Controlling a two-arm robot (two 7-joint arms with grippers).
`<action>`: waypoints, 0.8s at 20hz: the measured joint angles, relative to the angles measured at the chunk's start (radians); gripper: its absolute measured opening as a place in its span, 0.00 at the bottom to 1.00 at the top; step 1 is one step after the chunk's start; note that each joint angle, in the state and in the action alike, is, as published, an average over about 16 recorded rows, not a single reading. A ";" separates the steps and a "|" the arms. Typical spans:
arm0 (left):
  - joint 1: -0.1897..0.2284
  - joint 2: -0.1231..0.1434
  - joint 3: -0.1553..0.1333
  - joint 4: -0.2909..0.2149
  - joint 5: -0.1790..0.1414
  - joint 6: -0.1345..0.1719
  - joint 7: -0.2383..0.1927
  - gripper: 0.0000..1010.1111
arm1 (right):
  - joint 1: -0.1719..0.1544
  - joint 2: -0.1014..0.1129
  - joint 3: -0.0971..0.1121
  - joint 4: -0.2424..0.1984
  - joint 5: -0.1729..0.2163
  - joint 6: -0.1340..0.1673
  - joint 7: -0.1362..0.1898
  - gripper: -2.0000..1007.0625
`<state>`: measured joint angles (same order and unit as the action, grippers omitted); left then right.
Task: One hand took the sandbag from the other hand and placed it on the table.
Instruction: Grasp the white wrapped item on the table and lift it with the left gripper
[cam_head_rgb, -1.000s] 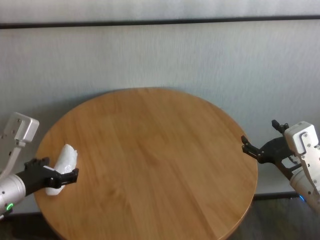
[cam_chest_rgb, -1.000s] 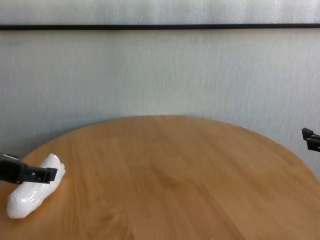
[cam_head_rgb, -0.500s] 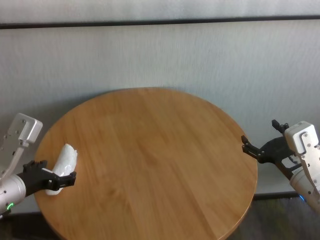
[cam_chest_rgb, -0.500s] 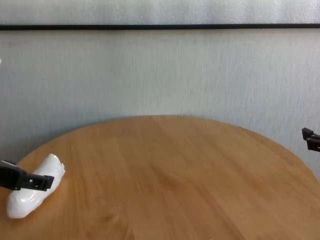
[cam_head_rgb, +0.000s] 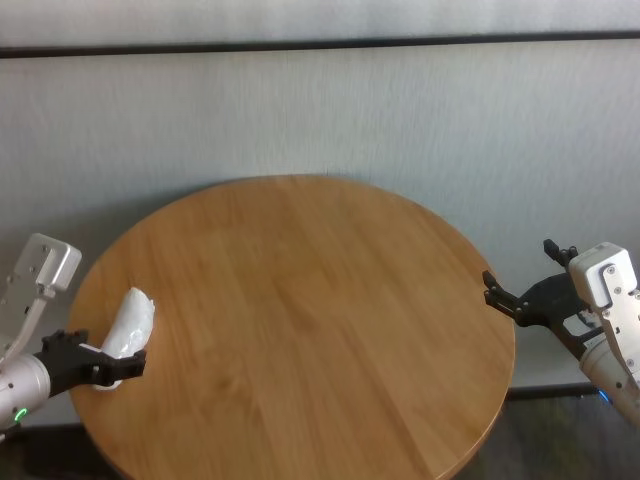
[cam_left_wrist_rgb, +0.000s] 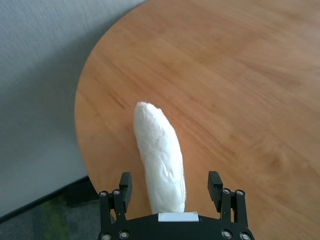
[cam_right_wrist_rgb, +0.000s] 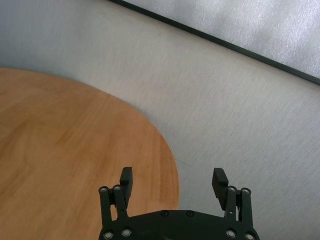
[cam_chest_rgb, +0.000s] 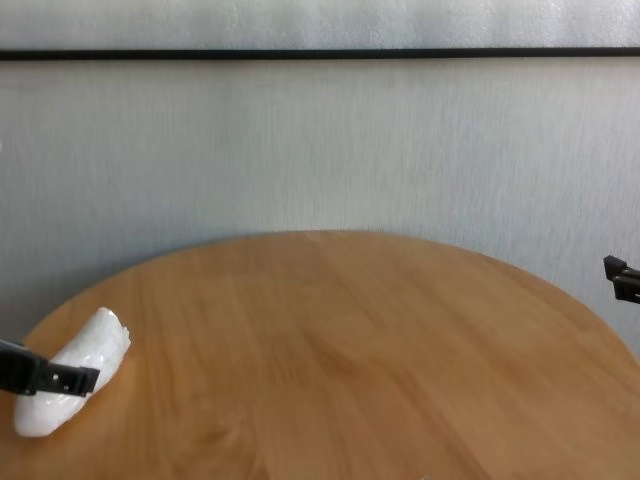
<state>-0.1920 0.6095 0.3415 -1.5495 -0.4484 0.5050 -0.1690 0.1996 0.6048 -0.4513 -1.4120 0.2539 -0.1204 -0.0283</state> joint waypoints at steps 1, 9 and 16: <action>-0.002 -0.003 0.000 0.007 0.004 0.000 0.000 0.99 | 0.000 0.000 0.000 0.000 0.000 0.000 0.000 0.99; -0.012 -0.019 0.000 0.052 0.034 -0.009 -0.005 0.99 | 0.000 0.000 0.000 0.000 0.000 0.000 0.000 0.99; -0.020 -0.031 -0.001 0.079 0.052 -0.016 -0.019 0.99 | 0.000 0.000 0.000 0.000 0.000 0.000 0.000 0.99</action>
<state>-0.2122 0.5782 0.3406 -1.4710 -0.3962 0.4893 -0.1876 0.1996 0.6047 -0.4513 -1.4120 0.2539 -0.1205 -0.0283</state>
